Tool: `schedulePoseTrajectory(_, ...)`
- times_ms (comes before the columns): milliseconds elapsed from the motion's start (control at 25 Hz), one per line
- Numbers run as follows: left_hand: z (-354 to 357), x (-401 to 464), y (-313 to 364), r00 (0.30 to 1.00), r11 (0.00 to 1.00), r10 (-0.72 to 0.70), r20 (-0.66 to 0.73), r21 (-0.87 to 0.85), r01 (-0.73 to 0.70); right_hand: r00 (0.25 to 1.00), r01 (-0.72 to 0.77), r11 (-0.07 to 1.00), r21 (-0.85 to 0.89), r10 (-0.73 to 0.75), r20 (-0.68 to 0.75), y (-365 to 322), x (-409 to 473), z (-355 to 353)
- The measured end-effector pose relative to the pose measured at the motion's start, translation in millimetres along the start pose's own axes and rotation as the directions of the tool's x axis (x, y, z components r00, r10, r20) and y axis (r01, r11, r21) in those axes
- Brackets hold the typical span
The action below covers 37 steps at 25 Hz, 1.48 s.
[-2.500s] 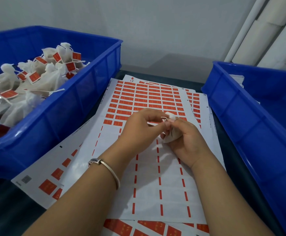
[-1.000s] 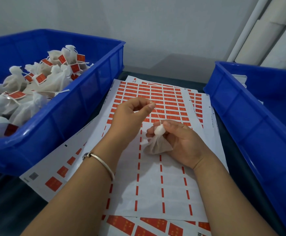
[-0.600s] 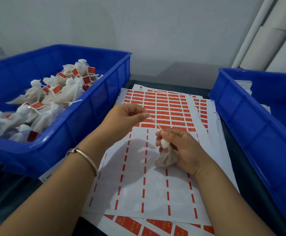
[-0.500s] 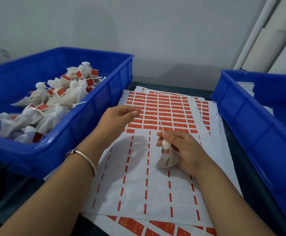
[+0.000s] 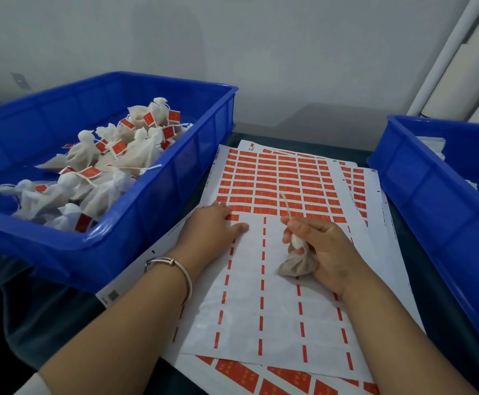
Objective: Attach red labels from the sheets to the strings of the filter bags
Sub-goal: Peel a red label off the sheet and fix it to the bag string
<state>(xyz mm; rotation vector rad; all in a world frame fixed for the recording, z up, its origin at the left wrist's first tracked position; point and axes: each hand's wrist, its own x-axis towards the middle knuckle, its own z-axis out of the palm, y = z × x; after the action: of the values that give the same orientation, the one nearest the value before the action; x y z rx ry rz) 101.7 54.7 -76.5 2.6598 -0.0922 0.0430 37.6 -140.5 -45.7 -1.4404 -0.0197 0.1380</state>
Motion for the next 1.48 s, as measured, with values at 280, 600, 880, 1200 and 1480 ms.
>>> schedulePoseTrajectory(280, -0.6, -2.2, 1.5, 0.995, 0.992, 0.067, -0.069, 0.115, -0.058, 1.000, -0.018, 1.000, 0.005, 0.018, 0.014, 2.2, 3.2, 1.2)
schedulePoseTrajectory(600, -0.3, 3.2, 3.5, 0.998, 0.999, 0.005, -0.068, 0.052, -0.001, 0.999, -0.047, 0.999, -0.026, 0.046, -0.011, 1.5, 1.9, 3.4)
schedulePoseTrajectory(880, -3.5, 0.3, 6.9, 0.999, 0.998, -0.019, -0.047, 0.064, 0.022, 0.997, -0.062, 0.998, -0.018, 0.061, -0.042, -0.8, -2.2, 7.2)
schedulePoseTrajectory(1200, 1.9, -2.0, 7.0, 0.993, 0.996, -0.078, -0.091, -0.042, 0.074, 0.996, -0.076, 0.997, -0.014, 0.075, -0.054, 0.0, -2.5, 5.2)
schedulePoseTrajectory(1480, 7.3, -1.1, 0.0, 0.972, 0.987, -0.074, -0.224, -0.158, 0.038, 0.996, -0.028, 0.999, 0.020, 0.030, -0.083, 0.0, -0.9, 3.1)
